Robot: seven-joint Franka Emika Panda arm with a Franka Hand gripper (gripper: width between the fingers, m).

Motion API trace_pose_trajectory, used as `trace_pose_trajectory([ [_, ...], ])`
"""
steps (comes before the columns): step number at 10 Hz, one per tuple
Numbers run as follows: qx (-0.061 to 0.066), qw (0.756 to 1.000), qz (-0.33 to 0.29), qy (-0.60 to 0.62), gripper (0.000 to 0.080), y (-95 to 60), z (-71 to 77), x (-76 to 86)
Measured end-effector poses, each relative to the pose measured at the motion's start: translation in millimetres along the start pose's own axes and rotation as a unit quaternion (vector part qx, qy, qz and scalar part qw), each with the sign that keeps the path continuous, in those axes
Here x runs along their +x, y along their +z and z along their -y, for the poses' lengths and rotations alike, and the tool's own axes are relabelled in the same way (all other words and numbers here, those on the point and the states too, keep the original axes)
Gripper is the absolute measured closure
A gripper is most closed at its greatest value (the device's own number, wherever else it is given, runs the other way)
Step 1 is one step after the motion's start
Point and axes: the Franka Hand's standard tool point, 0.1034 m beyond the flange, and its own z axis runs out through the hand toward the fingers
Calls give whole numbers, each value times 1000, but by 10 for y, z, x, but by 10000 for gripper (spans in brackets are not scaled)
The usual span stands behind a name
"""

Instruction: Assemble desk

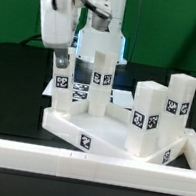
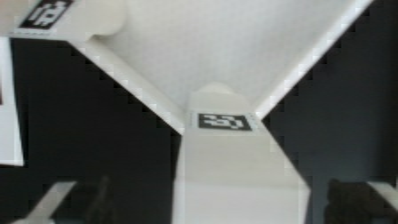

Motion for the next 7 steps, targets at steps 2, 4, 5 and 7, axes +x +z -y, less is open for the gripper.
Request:
trace_pose_trajectory([
  [2, 1, 992, -3, -125, 161, -1, 21, 19],
  [4, 0, 971, -3, -238, 152, 8, 22, 16],
  [5, 0, 964, -3, -265, 151, 12, 23, 8],
  [7, -1, 941, -3, -337, 151, 15, 19, 15],
])
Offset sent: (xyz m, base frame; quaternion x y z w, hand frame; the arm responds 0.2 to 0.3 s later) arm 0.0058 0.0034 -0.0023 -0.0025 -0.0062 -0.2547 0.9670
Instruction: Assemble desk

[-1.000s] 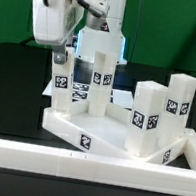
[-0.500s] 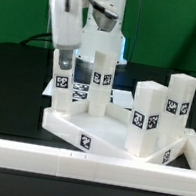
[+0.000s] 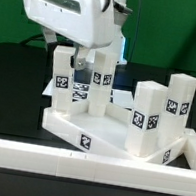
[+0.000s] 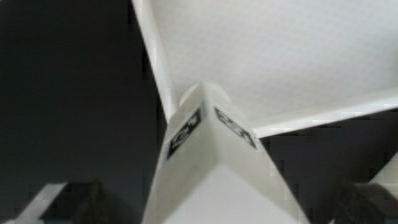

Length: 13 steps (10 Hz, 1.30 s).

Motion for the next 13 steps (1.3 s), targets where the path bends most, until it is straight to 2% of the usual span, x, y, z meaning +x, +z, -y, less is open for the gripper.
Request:
trace_pose_trajectory([
  [3, 0, 994, 0, -108, 151, 3, -4, -1],
  [4, -6, 989, -4, -150, 151, 9, 4, -4],
  [6, -7, 972, -8, -234, 151, 15, 17, -1],
  [9, -20, 942, -14, -333, 151, 10, 27, 10],
  [10, -21, 940, -14, -341, 258, 11, 30, 9],
  [11, -21, 941, -14, -339, 258, 11, 27, 12],
  [13, -20, 941, -14, -339, 511, 11, 26, 13],
])
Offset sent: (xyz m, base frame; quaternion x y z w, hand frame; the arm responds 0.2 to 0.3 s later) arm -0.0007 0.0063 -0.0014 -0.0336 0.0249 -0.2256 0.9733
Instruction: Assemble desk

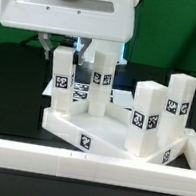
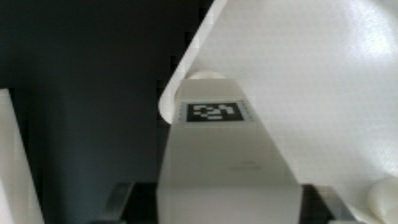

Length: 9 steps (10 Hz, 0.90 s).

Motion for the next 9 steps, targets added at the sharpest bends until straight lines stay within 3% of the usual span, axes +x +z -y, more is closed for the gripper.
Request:
trace_pose_trajectory([
  [3, 0, 1000, 0, 15, 511, 0, 0, 0],
  [5, 2, 996, 0, 88, 511, 0, -3, 1],
  [9, 8, 958, -9, 286, 511, 9, -27, 12],
])
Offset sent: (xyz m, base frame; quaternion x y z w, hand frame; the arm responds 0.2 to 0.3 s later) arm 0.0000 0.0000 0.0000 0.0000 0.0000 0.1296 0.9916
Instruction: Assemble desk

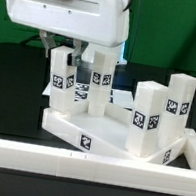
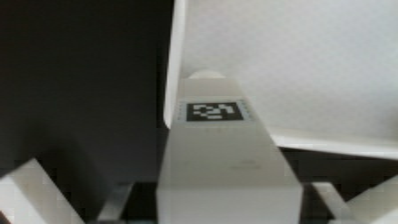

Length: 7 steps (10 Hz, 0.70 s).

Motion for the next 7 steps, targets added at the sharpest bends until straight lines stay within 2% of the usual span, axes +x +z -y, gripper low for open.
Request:
trace_pose_trajectory([
  [2, 4, 996, -5, 88, 511, 2, -7, 7],
  [4, 14, 986, -14, 167, 511, 1, -6, 23],
  [7, 17, 955, -13, 294, 511, -2, -13, 29],
])
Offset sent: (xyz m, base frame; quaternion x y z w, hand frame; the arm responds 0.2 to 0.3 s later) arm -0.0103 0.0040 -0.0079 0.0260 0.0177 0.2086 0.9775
